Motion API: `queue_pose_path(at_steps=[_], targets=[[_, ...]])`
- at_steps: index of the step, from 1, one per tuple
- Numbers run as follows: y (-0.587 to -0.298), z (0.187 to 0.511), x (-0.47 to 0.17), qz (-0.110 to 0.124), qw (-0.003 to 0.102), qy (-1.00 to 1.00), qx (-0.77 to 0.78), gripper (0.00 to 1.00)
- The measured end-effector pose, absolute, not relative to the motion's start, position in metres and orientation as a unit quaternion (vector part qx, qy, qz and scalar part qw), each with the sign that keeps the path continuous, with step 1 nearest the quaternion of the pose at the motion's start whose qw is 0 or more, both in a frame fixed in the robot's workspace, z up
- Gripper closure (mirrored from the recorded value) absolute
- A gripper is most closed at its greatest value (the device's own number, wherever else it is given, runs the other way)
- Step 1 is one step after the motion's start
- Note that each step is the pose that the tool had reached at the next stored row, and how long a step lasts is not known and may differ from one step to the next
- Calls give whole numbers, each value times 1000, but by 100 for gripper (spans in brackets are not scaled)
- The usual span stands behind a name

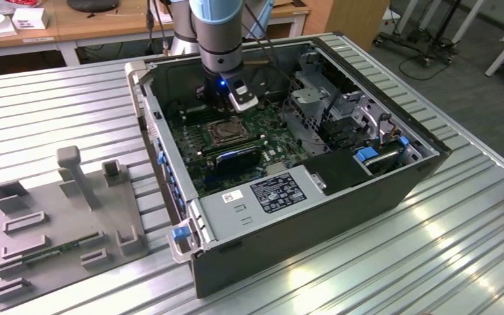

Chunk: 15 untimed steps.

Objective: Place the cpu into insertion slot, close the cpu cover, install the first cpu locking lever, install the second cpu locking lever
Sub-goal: 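Install the first cpu locking lever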

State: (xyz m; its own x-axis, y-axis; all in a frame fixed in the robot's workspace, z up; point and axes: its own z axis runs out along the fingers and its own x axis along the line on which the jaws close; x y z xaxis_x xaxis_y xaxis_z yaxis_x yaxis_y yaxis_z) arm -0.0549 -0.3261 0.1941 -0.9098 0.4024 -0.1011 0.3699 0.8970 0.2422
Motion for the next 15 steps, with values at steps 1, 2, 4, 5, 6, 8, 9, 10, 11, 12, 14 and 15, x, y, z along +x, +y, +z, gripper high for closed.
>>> queue_pose_path(at_steps=[1,2,4,5,6,8,9,10,11,12,14,15], targets=[[-326,194,-55,109,74,971,199,89],[-326,193,-55,109,75,971,199,89],[-326,193,-55,109,75,971,200,89],[-326,192,-55,109,75,971,200,89],[-326,192,-55,109,75,971,200,89],[-326,191,-55,109,75,971,200,89],[-326,191,-55,109,75,971,200,89],[-326,190,-55,110,75,971,200,89],[-326,190,-55,110,75,971,200,89],[-326,190,-55,109,75,971,200,89],[-326,190,-55,109,75,971,200,89],[-326,190,-55,109,75,971,200,89]])
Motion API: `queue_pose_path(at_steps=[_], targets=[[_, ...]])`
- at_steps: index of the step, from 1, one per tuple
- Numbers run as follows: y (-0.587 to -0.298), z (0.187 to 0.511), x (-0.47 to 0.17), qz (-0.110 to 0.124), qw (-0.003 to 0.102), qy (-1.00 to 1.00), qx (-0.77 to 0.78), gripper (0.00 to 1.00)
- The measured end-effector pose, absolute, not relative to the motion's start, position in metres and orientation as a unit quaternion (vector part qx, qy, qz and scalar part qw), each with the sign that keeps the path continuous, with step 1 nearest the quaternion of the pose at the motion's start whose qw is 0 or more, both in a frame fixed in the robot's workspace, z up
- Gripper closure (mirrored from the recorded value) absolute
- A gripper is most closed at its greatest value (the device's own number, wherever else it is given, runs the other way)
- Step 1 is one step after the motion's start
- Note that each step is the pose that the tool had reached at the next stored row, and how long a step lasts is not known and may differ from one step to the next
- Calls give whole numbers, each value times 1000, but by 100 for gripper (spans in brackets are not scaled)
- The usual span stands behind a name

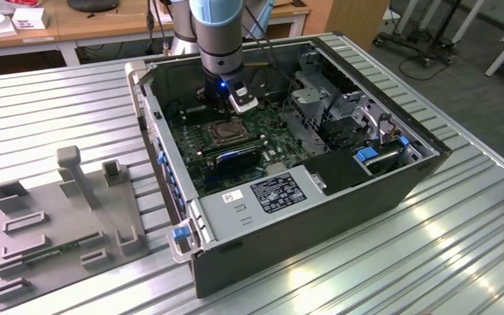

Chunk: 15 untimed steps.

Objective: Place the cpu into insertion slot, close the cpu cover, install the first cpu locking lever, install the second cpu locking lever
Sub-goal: 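Install the first cpu locking lever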

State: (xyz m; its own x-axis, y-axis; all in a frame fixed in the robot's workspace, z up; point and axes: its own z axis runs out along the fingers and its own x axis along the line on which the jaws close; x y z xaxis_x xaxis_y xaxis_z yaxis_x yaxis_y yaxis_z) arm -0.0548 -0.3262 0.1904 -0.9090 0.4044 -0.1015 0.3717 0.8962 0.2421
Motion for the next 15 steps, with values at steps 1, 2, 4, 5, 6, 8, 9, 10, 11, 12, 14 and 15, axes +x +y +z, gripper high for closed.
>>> queue_pose_path(at_steps=[1,2,4,5,6,8,9,10,11,12,14,15], targets=[[-326,191,-55,109,75,971,200,89],[-326,191,-55,110,75,971,200,89],[-326,194,-55,110,75,971,200,89],[-326,195,-55,110,75,971,200,89],[-326,196,-55,110,75,971,200,89],[-326,198,-55,110,75,971,200,89],[-326,199,-55,110,75,971,200,89],[-326,200,-55,110,75,971,200,89],[-326,201,-55,110,75,971,200,89],[-326,202,-55,110,75,971,200,89],[-326,203,-55,110,75,971,200,89],[-326,204,-55,110,75,971,200,89]])
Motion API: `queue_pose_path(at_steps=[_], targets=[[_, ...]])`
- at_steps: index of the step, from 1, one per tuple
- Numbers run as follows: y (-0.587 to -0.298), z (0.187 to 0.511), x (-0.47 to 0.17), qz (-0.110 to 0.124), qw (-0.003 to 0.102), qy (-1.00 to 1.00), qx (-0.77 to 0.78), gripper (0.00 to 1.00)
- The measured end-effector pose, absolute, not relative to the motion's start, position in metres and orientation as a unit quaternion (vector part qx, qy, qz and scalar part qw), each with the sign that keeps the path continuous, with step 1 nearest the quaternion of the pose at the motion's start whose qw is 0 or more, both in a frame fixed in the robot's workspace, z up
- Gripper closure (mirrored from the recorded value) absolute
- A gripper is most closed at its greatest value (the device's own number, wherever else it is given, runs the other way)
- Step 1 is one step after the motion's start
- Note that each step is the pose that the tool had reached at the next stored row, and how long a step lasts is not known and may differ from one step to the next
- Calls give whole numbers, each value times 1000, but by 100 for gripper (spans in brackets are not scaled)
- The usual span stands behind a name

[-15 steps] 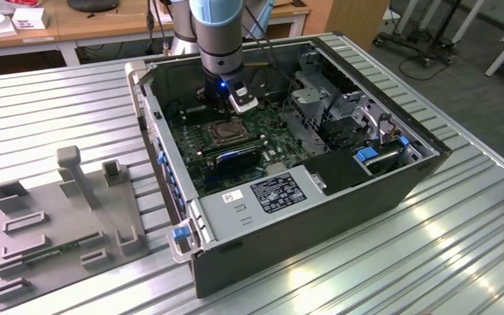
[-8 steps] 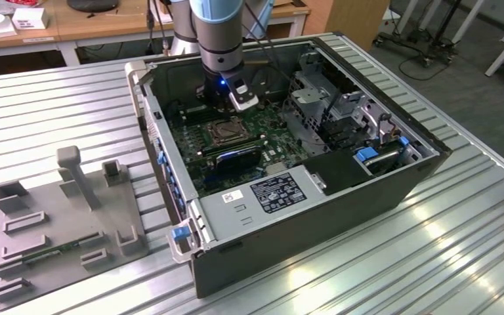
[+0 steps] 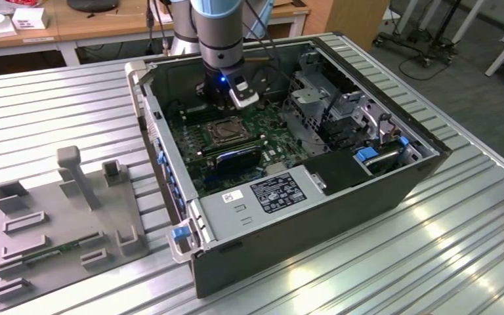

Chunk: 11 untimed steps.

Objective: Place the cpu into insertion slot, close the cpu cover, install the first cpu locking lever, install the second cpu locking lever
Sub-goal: 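Install the first cpu locking lever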

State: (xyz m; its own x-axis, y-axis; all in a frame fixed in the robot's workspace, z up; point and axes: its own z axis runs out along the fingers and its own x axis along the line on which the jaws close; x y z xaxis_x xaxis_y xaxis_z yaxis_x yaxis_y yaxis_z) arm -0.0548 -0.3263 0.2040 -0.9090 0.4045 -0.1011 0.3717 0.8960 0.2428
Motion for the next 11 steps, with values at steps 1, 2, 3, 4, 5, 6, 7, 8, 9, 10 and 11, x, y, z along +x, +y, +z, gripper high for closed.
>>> queue_pose_path(at_steps=[1,2,3,4,5,6,7,8,9,10,11], targets=[[-326,205,-55,110,75,971,200,89],[-326,205,-55,110,75,971,200,89],[-326,206,-55,110,75,971,200,89],[-326,206,-55,110,75,971,200,89],[-326,207,-55,110,75,971,200,89],[-326,207,-55,110,75,971,200,89],[-326,207,-55,110,75,971,200,89],[-326,207,-55,110,75,971,200,89],[-326,207,-55,110,75,971,200,89],[-326,207,-55,110,75,971,200,89],[-326,207,-55,110,75,971,200,89]])
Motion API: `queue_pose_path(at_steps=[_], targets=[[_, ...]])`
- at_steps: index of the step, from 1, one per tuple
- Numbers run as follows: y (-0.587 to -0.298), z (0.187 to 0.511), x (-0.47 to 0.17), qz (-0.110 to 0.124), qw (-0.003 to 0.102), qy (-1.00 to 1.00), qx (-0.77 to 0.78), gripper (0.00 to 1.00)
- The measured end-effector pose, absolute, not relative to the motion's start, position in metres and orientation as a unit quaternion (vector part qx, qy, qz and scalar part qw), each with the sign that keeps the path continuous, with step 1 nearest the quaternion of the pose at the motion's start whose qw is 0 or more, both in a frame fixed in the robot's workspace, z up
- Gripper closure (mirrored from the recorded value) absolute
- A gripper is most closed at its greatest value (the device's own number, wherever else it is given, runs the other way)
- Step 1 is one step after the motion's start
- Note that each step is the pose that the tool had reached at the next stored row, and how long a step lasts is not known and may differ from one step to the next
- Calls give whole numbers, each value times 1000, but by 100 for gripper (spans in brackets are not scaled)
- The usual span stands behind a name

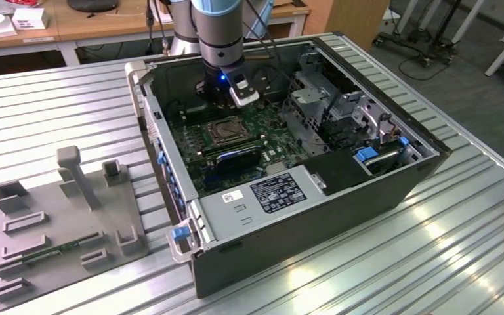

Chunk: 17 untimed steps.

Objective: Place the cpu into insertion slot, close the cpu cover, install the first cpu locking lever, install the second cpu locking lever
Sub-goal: 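Install the first cpu locking lever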

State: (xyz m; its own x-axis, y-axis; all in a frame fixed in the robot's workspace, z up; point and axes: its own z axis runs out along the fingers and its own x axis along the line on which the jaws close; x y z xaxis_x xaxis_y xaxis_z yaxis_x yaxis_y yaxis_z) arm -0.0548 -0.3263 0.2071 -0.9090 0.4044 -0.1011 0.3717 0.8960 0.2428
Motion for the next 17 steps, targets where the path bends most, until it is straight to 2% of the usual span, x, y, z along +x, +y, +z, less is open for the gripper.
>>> queue_pose_path(at_steps=[17], targets=[[-326,210,-55,110,74,973,191,89]])
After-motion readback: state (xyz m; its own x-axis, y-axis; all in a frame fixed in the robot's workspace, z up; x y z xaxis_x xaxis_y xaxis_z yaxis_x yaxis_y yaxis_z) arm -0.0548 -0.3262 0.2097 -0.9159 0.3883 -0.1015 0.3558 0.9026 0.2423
